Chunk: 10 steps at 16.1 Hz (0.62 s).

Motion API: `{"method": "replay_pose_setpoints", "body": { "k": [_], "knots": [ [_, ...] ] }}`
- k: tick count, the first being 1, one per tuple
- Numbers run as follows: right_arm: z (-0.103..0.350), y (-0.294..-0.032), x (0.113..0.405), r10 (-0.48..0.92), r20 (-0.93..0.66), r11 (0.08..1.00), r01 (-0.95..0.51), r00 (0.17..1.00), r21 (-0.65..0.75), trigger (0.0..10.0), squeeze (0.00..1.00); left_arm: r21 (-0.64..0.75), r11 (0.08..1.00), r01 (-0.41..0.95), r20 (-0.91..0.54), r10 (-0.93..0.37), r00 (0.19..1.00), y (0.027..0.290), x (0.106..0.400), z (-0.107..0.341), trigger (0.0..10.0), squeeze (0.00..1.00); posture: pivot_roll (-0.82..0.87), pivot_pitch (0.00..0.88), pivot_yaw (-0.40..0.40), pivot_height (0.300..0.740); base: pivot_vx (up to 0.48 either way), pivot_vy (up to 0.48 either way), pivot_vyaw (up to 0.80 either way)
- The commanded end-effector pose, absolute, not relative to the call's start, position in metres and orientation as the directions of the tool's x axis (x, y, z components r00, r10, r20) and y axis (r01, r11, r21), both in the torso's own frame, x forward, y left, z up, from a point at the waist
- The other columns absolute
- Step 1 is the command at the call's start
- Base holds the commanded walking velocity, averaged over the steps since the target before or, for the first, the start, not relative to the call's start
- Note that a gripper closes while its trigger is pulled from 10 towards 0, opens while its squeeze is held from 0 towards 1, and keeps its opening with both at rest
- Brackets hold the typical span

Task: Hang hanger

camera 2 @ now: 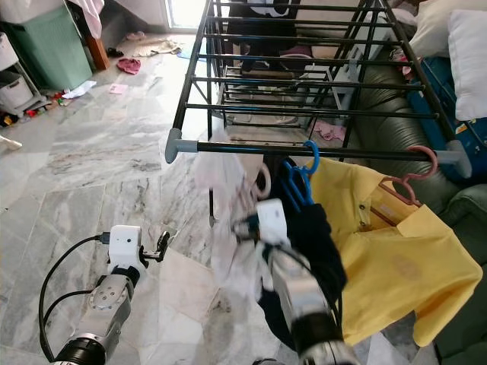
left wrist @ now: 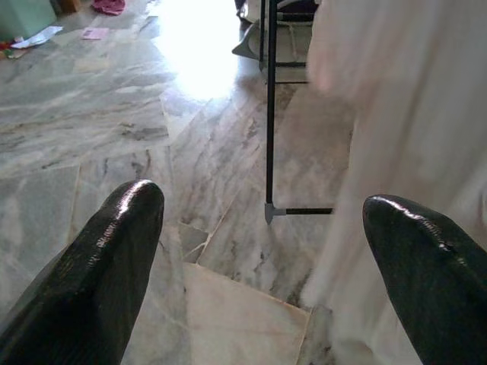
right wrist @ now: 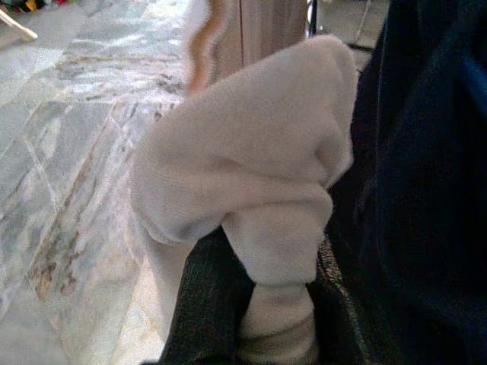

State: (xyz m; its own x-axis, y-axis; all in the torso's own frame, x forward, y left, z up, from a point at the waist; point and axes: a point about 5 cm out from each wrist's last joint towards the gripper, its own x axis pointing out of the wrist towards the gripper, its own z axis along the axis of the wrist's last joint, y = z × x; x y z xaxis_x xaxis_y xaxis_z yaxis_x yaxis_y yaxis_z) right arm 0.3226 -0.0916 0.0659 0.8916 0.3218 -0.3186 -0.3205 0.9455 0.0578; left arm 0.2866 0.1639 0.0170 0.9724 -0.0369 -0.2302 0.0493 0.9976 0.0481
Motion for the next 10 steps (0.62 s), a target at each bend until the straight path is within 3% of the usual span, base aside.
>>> {"method": "replay_pose_setpoints", "body": {
  "k": [1,6,10],
  "knots": [
    [0.081,-0.085,0.331,0.332,-0.276,0.942,-0.329,0.902,0.061,10.0,0.0,0.05,0.997,0.063,-0.236,-0.05,0.971,0.163,0.286,0.017,10.0,0.0,-0.06,0.132,-0.006,0.74,0.0,0.0,0.0],
    [0.094,-0.079,0.343,0.329,-0.29,0.943,-0.331,0.899,0.046,10.0,0.0,0.046,0.997,0.06,-0.238,-0.048,0.97,0.162,0.284,0.016,10.0,0.0,-0.05,0.135,-0.013,0.74,0.0,0.0,0.0],
    [0.107,-0.079,0.365,0.238,-0.326,0.969,-0.246,0.915,0.02,10.0,0.0,0.047,0.997,0.066,-0.245,-0.053,0.968,0.162,0.284,0.016,10.0,0.0,-0.05,0.132,-0.009,0.74,0.0,0.0,0.0]
  ]
}}
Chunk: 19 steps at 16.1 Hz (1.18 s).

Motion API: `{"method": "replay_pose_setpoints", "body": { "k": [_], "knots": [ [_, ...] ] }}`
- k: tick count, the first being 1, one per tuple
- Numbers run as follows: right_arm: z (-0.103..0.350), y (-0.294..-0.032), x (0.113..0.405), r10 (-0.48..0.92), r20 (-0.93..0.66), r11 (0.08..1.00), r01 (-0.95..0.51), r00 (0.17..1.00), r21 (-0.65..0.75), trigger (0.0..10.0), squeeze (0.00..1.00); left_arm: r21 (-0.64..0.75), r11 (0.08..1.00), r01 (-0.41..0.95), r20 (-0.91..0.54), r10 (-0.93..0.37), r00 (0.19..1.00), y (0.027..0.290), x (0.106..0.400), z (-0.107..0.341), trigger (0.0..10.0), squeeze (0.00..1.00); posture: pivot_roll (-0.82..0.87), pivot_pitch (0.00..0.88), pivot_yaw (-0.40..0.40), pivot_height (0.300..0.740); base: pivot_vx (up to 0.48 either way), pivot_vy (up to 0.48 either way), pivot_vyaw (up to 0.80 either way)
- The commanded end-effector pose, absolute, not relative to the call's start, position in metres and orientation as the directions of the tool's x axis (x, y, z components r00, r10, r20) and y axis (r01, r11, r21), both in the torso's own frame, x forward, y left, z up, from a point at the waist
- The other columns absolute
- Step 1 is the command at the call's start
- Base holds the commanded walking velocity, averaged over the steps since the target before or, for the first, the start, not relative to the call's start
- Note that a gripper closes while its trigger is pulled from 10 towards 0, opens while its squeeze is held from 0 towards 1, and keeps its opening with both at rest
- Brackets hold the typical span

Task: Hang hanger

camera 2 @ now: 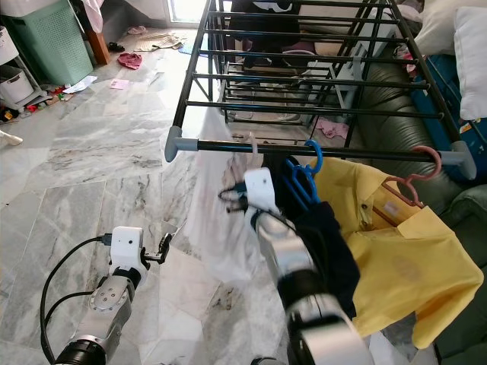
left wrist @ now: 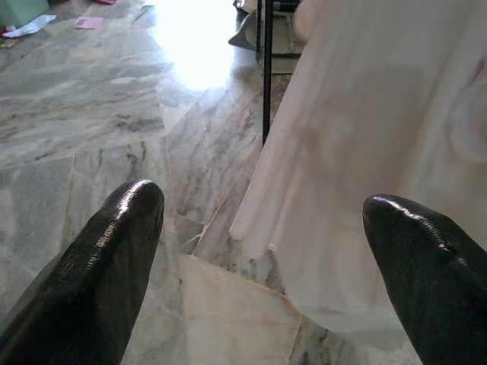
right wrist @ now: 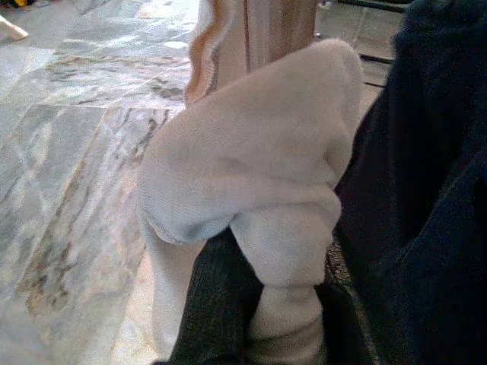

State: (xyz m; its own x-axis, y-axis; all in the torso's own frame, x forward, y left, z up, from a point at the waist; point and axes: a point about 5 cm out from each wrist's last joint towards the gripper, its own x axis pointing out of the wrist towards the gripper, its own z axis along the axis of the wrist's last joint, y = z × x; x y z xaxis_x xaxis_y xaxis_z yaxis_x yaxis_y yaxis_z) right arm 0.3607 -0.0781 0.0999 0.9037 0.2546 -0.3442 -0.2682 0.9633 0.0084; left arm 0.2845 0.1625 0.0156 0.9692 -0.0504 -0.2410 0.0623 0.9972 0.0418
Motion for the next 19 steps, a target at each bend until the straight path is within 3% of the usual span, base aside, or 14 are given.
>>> {"method": "replay_pose_setpoints", "body": {
  "k": [1,8,18,19],
  "knots": [
    [0.11,-0.079,0.368,0.23,-0.329,0.971,-0.236,0.916,0.022,10.0,0.0,0.047,0.997,0.069,-0.246,-0.055,0.968,0.162,0.285,0.016,10.0,0.0,-0.05,0.129,-0.007,0.74,0.0,0.0,0.0],
    [0.108,-0.074,0.376,0.225,-0.413,0.974,-0.2,0.882,0.104,10.0,0.0,0.048,0.996,0.075,-0.248,-0.061,0.967,0.161,0.288,0.018,10.0,0.0,-0.04,0.118,-0.006,0.74,0.0,0.0,0.0],
    [0.078,-0.08,0.363,0.193,-0.514,0.981,-0.155,0.836,0.115,10.0,0.0,0.042,0.997,0.069,-0.269,-0.055,0.961,0.161,0.286,0.014,10.0,0.0,-0.03,0.11,-0.013,0.74,0.0,0.0,0.0],
    [0.078,-0.08,0.363,0.201,-0.514,0.979,-0.153,0.834,0.134,10.0,0.16,0.042,0.997,0.07,-0.27,-0.056,0.961,0.16,0.287,0.015,10.0,0.0,-0.03,0.11,-0.013,0.74,0.0,0.0,0.0]
  ]
}}
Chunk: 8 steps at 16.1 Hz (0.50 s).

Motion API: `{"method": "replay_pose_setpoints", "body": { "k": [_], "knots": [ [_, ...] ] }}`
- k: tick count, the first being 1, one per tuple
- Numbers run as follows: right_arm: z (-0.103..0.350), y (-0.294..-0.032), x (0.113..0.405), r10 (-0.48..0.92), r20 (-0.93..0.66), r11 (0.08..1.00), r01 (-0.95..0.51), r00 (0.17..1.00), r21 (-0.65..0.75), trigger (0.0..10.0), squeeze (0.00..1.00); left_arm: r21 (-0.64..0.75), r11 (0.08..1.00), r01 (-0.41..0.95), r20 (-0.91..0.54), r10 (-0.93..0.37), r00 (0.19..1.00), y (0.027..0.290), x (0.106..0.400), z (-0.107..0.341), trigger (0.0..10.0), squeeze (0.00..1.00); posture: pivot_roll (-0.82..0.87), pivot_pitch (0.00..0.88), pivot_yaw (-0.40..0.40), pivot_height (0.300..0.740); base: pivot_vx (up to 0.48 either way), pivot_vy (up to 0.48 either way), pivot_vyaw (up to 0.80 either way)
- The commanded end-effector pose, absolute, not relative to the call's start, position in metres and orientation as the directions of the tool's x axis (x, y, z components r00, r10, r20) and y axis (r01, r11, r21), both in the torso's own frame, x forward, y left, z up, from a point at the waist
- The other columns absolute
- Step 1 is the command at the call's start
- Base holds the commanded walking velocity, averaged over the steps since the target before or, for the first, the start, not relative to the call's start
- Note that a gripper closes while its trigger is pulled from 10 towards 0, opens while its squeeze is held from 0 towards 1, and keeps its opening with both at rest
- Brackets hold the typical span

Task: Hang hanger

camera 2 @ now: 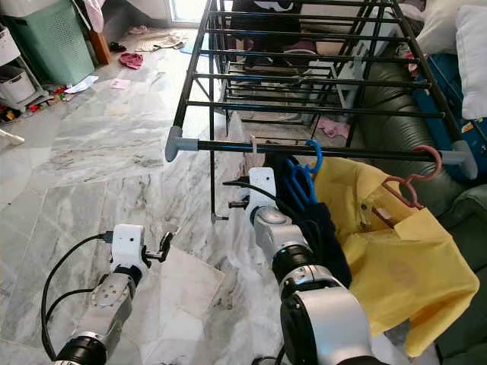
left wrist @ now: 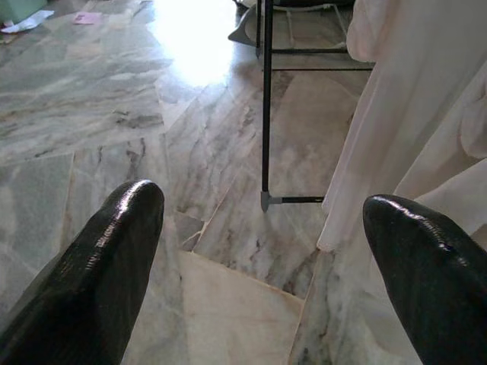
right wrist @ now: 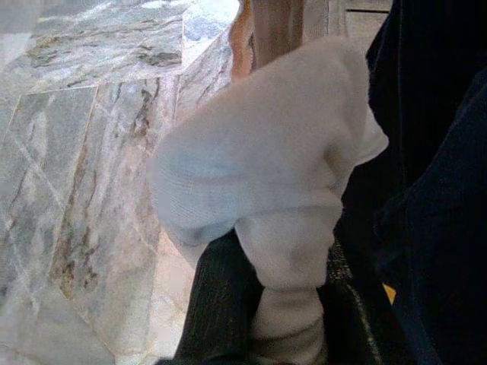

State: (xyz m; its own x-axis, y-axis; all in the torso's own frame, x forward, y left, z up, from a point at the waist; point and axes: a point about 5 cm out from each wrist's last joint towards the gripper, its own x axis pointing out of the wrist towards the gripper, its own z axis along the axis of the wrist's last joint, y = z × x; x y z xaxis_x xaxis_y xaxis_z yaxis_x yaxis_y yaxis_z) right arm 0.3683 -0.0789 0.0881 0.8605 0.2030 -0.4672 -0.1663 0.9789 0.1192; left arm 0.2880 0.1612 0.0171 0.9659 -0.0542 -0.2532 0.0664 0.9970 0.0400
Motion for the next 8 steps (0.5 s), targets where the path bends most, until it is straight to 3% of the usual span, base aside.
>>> {"method": "replay_pose_setpoints", "body": {
  "k": [1,8],
  "knots": [
    [0.0784,-0.0808,0.3635,0.208,-0.51,0.977,-0.147,0.835,0.156,10.0,1.0,0.042,0.997,0.07,-0.271,-0.056,0.961,0.1601,0.2871,0.0148,10.0,0.0,-0.03,0.11,-0.013,0.74,0.0,0.0,0.0],
    [0.0837,-0.0805,0.3666,0.218,-0.478,0.974,-0.158,0.851,0.163,10.0,1.0,0.046,0.997,0.07,-0.277,-0.054,0.959,0.1615,0.2877,0.0146,10.0,0.0,-0.03,0.107,-0.007,0.74,0.0,0.0,0.0]
  ]
}}
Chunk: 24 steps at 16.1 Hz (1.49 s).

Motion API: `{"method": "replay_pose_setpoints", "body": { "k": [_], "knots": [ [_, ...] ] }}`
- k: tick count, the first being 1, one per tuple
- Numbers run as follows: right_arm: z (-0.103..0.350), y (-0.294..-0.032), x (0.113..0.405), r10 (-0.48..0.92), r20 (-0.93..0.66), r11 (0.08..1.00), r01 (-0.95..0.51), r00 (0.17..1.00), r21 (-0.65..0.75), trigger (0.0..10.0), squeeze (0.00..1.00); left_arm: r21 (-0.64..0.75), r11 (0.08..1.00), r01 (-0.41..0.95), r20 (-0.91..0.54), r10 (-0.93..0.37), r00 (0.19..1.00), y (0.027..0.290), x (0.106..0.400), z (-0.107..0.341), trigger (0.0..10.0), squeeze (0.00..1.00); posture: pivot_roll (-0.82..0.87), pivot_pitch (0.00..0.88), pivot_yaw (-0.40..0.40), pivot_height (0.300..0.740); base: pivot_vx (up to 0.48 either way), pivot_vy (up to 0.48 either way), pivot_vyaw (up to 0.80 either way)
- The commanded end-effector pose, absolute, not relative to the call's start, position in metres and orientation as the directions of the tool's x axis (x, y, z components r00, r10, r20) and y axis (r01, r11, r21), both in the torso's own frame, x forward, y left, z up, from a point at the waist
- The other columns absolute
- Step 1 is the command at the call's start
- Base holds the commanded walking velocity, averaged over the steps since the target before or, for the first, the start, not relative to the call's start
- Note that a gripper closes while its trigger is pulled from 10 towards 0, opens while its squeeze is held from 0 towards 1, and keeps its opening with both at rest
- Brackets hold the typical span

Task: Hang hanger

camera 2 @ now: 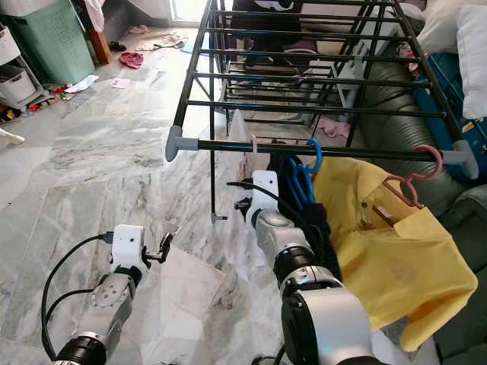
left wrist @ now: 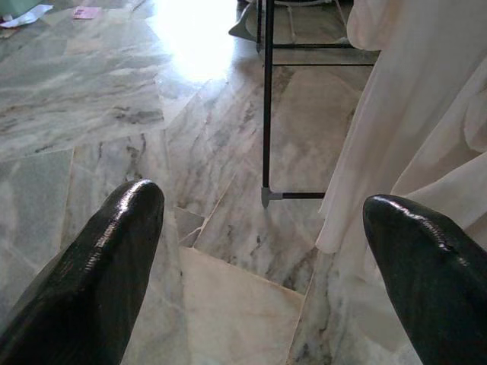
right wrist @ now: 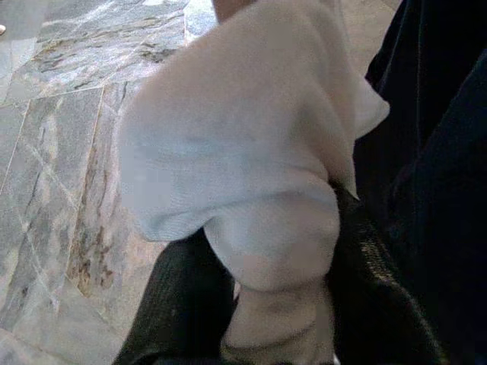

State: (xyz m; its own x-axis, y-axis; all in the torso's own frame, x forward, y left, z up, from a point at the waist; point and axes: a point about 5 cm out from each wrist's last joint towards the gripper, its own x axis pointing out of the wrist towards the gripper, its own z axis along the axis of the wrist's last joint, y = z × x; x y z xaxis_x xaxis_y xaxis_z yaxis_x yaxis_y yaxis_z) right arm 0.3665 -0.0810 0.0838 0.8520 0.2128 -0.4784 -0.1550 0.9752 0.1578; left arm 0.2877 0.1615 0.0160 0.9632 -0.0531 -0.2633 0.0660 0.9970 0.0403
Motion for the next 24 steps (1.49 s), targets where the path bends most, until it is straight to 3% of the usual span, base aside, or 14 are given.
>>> {"method": "replay_pose_setpoints", "body": {
  "k": [1,9,20,24],
  "knots": [
    [0.086,-0.081,0.368,0.218,-0.464,0.975,-0.167,0.859,0.15,10.0,1.0,0.046,0.997,0.07,-0.277,-0.054,0.959,0.161,0.288,0.015,10.0,0.0,-0.03,0.107,-0.007,0.74,0.0,0.0,0.0],
    [0.1,-0.084,0.367,0.234,-0.31,0.972,-0.224,0.922,0.07,10.0,1.0,0.044,0.996,0.072,-0.288,-0.057,0.956,0.161,0.286,0.012,10.0,0.0,-0.03,0.098,-0.005,0.74,0.0,0.0,0.0],
    [0.093,-0.108,0.323,0.195,-0.166,0.967,-0.218,0.967,-0.132,10.0,1.0,0.02,0.996,0.085,-0.291,-0.076,0.954,0.158,0.288,0.012,10.0,0.0,-0.05,0.096,0.0,0.74,0.0,0.0,0.0],
    [0.093,-0.121,0.31,0.17,-0.121,0.972,-0.187,0.978,-0.145,10.0,1.0,-0.004,0.997,0.082,-0.32,-0.079,0.944,0.158,0.283,0.005,10.0,0.0,-0.05,0.098,0.003,0.74,0.0,0.0,0.0]
  ]
}}
